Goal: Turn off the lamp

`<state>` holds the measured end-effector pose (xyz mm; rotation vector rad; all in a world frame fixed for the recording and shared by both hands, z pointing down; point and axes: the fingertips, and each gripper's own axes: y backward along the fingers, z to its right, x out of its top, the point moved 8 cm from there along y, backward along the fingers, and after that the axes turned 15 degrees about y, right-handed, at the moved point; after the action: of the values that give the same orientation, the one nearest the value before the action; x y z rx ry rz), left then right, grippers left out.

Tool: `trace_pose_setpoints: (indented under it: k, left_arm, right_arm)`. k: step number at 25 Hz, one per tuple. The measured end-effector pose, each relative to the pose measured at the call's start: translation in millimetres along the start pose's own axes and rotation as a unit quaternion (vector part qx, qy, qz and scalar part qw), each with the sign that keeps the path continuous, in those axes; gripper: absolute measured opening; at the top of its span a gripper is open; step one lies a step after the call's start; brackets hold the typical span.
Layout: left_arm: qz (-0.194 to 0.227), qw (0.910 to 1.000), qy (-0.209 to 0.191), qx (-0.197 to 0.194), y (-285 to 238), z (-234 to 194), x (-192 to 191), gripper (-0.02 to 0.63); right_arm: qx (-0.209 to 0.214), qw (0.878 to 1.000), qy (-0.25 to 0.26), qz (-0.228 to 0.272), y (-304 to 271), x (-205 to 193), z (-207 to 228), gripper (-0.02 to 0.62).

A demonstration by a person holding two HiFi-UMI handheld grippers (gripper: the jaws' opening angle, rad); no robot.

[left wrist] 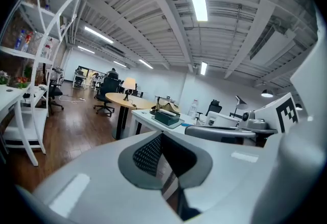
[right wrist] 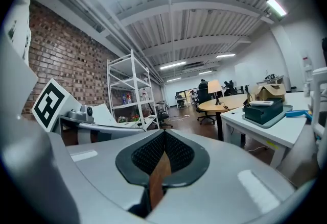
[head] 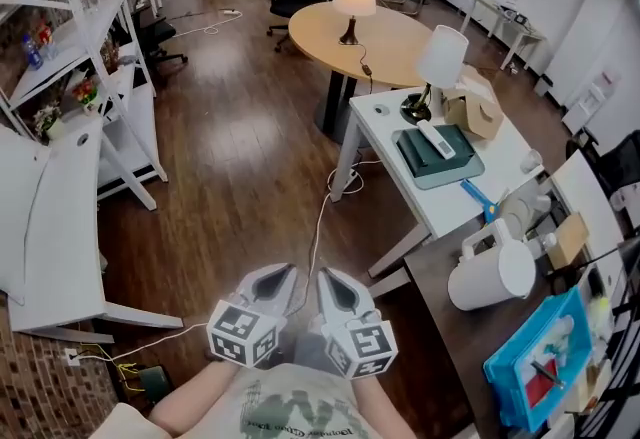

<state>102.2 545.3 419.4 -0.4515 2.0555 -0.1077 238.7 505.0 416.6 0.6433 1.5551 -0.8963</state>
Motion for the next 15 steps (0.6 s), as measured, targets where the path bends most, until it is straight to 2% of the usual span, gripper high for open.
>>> trace_pose_setpoints:
  k: [10, 15]
  left_arm:
    - [-0.012, 0.9999, -0.011, 0.003, -108.9, 10.6, 34.4, 0.000]
    - [-0.016, 0.9996, -0.019, 0.012, -147.0, 11.9, 45.1, 0.000]
  right_arm:
    - [0.010, 1.000, -0.013, 0.014, -45.0, 10.0, 104.5, 0.002]
    - [0.016, 0.999, -0.019, 0.021, -60.8, 13.1, 142.2, 0.002]
